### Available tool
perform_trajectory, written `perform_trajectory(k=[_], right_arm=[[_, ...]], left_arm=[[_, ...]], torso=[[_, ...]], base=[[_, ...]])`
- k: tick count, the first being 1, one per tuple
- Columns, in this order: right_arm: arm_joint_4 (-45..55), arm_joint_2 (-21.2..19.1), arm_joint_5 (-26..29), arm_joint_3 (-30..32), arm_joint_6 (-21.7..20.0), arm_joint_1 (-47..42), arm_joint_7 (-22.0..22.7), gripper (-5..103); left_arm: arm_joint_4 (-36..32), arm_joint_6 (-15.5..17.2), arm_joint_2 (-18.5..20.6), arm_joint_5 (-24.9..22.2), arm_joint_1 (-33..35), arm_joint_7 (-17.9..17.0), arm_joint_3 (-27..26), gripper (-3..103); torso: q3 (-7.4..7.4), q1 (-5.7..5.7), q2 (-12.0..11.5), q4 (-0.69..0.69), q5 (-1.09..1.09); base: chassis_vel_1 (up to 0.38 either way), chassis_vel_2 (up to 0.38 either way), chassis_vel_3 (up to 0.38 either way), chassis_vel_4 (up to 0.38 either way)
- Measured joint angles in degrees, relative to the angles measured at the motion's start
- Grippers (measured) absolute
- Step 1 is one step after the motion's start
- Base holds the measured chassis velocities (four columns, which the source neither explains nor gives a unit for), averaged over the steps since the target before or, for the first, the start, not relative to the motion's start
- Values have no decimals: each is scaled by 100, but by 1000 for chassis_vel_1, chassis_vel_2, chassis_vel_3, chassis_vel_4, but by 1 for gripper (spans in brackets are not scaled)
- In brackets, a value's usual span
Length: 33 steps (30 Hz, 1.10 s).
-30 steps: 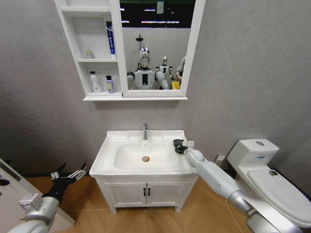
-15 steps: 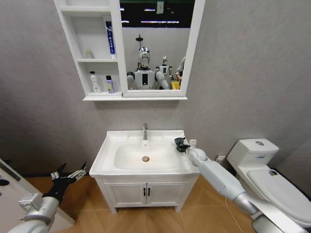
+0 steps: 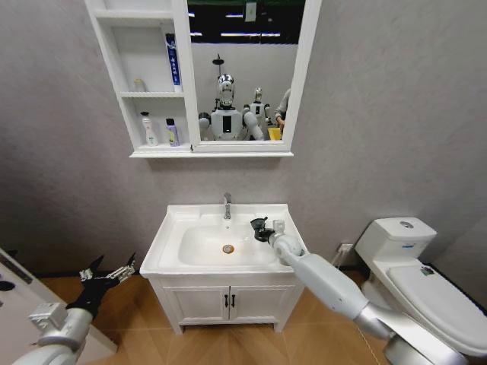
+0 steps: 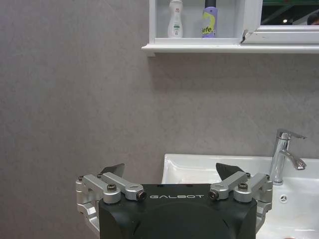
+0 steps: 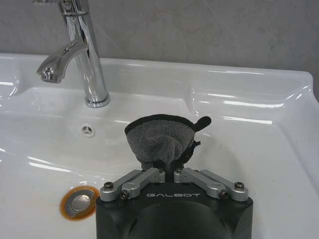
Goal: Move facial cleanser and shampoo from washbasin to cabinet, then wipe washbasin with towel.
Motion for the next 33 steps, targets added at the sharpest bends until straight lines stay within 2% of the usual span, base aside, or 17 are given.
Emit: perform_trajectory(k=[10, 12, 19, 33], right_arm=[[-908, 443, -164, -295, 56, 131, -39, 3], [-1297, 594, -375, -339, 159, 165, -130, 3], [-2057, 958, -551, -450, 316, 334, -330, 3], [-2578, 1340, -476, -494, 382, 410, -498, 3]], left_arm=[[0, 0, 0, 0, 0, 0, 0, 100], [0, 0, 0, 0, 0, 0, 0, 100], [0, 0, 0, 0, 0, 0, 0, 100], [0, 0, 0, 0, 0, 0, 0, 100]], torso=[[0, 0, 0, 0, 0], [0, 0, 0, -2, 0], [0, 0, 0, -1, 0], [-1, 0, 0, -1, -1]], base=[[0, 0, 0, 0], [0, 0, 0, 0], [0, 0, 0, 0], [0, 0, 0, 0]])
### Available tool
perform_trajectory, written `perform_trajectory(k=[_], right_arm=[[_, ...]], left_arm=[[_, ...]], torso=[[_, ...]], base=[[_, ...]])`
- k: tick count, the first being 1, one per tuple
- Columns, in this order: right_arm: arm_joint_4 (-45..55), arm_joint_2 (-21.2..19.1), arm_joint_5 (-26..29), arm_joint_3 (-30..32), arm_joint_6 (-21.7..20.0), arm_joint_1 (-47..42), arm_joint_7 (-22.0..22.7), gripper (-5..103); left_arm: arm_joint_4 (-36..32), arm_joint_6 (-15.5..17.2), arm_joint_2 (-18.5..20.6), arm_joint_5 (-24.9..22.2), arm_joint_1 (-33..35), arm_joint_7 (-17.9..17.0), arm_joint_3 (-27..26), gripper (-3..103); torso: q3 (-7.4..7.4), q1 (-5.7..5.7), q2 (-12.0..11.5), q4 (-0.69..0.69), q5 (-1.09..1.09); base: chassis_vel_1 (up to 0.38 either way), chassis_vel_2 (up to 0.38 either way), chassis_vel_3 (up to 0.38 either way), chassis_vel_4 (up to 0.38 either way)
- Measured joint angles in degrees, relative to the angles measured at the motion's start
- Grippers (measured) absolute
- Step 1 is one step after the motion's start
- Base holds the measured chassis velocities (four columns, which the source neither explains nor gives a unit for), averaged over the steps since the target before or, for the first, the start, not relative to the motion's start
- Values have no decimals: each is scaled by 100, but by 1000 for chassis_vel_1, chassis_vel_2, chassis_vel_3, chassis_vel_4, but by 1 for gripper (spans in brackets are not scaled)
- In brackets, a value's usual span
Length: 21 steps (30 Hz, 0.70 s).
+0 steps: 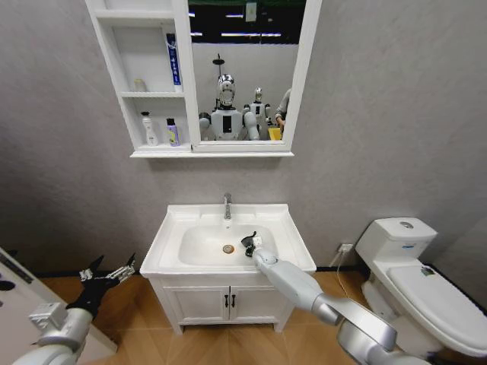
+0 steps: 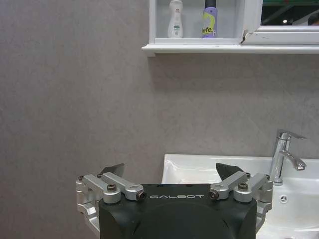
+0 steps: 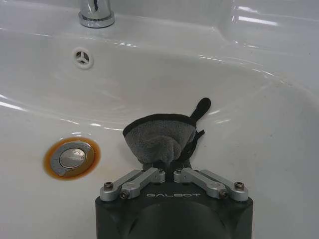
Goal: Move facial cleanser and shampoo from washbasin to cabinet, then wipe washbasin with towel.
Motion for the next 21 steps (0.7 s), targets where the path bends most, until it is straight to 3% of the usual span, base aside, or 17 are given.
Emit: perform_trajectory(k=[21], right_arm=[[-339, 577, 1042, -38, -240, 303, -49, 3]], left_arm=[[0, 0, 0, 0, 0, 0, 0, 100]], torso=[[2, 1, -1, 0, 2]], base=[[0, 0, 0, 0]])
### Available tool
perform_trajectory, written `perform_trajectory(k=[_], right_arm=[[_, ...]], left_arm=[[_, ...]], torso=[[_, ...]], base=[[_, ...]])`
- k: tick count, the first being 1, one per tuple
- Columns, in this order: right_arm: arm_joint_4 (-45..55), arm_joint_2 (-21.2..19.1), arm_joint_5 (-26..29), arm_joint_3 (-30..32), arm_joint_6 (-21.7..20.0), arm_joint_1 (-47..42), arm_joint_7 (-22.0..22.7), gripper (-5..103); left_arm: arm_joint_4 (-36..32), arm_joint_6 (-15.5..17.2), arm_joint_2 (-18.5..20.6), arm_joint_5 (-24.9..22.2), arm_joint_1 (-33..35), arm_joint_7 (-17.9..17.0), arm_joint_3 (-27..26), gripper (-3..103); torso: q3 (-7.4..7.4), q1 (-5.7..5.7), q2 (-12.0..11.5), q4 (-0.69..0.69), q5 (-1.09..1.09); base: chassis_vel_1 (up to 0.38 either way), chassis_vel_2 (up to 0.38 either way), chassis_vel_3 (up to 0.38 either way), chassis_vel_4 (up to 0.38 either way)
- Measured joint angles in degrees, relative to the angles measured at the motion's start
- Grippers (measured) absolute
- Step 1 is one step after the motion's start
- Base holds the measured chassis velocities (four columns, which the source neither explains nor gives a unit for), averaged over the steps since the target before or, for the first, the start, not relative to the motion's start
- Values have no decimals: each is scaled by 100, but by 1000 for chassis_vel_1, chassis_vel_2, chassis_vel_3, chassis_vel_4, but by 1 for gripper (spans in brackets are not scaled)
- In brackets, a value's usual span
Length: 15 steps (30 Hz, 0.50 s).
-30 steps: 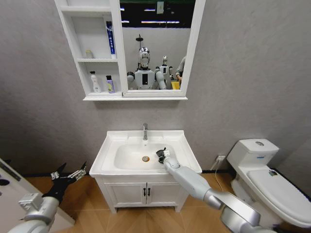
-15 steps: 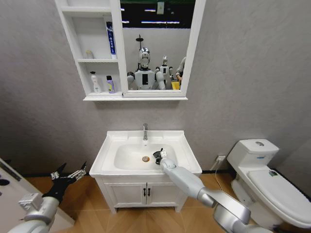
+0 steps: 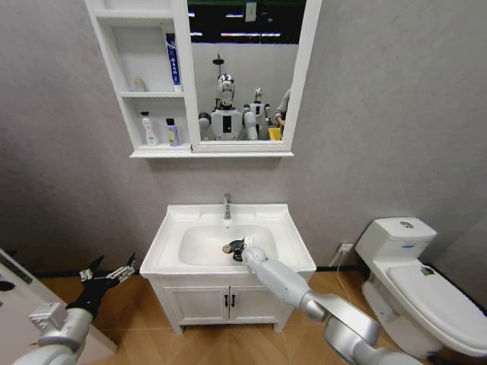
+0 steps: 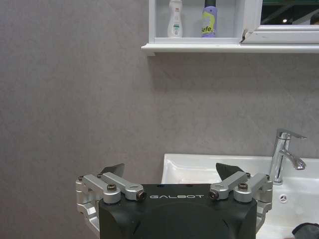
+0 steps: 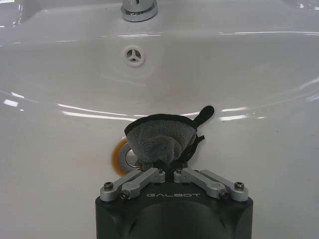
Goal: Move facial cleanser and shampoo from washbasin to cabinet, then wipe washbasin with towel.
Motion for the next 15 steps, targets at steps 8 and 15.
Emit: perform_trajectory(k=[8, 15], right_arm=[[-359, 300, 104, 2, 0, 186, -207, 3], [-518, 618, 23, -50, 108, 225, -450, 3]], left_arm=[[0, 0, 0, 0, 0, 0, 0, 100], [0, 0, 0, 0, 0, 0, 0, 100]], torso=[[0, 0, 0, 1, -1], [-1, 0, 0, 0, -1]], base=[[0, 0, 0, 0], [0, 0, 0, 0]])
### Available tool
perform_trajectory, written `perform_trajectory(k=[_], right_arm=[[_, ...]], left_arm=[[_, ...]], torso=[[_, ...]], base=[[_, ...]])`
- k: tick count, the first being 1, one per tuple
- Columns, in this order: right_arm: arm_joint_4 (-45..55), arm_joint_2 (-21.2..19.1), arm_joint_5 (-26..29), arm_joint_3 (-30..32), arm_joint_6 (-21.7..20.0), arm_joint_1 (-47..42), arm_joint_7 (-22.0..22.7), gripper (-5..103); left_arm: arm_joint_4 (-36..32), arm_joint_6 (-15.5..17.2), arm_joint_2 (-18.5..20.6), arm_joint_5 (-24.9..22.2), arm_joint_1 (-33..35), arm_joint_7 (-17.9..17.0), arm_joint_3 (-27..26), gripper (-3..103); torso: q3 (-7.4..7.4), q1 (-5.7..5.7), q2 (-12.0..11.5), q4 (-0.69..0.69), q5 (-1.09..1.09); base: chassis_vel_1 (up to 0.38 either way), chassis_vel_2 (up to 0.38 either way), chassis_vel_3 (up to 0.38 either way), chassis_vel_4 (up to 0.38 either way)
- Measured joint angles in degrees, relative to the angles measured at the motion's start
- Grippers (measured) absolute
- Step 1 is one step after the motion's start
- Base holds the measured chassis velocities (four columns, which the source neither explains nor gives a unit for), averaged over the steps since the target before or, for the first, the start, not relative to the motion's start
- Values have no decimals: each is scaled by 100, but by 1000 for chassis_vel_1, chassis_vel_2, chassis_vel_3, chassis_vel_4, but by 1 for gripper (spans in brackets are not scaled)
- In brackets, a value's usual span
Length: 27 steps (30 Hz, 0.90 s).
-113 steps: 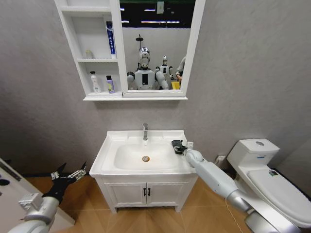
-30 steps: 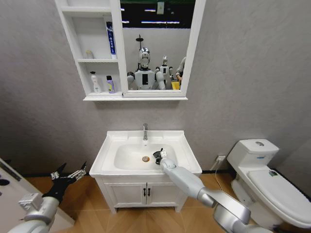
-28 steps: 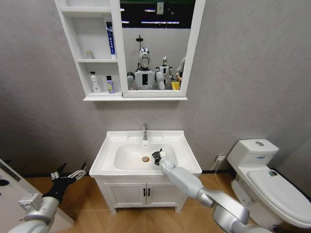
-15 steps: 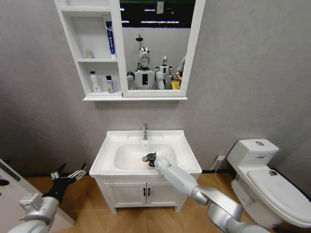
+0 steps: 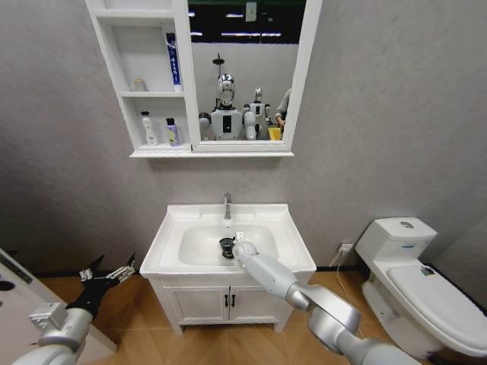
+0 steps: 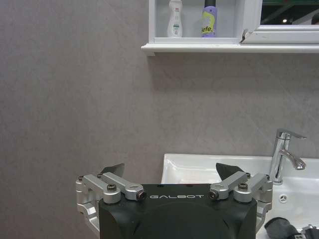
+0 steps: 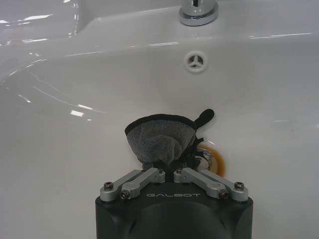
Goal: Move facial cleanser and shampoo from washbasin to cabinet, then wipe washbasin with towel.
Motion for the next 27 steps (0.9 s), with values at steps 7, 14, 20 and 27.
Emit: perform_trajectory(k=[7, 14, 20, 27], right_arm=[[142, 363, -4, -98, 82, 14, -103, 3], [-414, 418, -419, -133, 267, 91, -189, 3], [-347, 224, -627, -131, 283, -87, -126, 3], [10, -329, -612, -87, 191, -239, 30, 3]], left_arm=[[0, 0, 0, 0, 0, 0, 0, 100], [0, 0, 0, 0, 0, 0, 0, 100], [0, 0, 0, 0, 0, 0, 0, 100], [1, 0, 0, 0, 0, 0, 0, 100]], torso=[[-1, 0, 0, 1, 0], [0, 0, 0, -3, 0], [-1, 0, 0, 3, 2], [-2, 0, 1, 0, 2]], base=[[0, 0, 0, 0], [0, 0, 0, 0], [0, 0, 0, 0], [0, 0, 0, 0]])
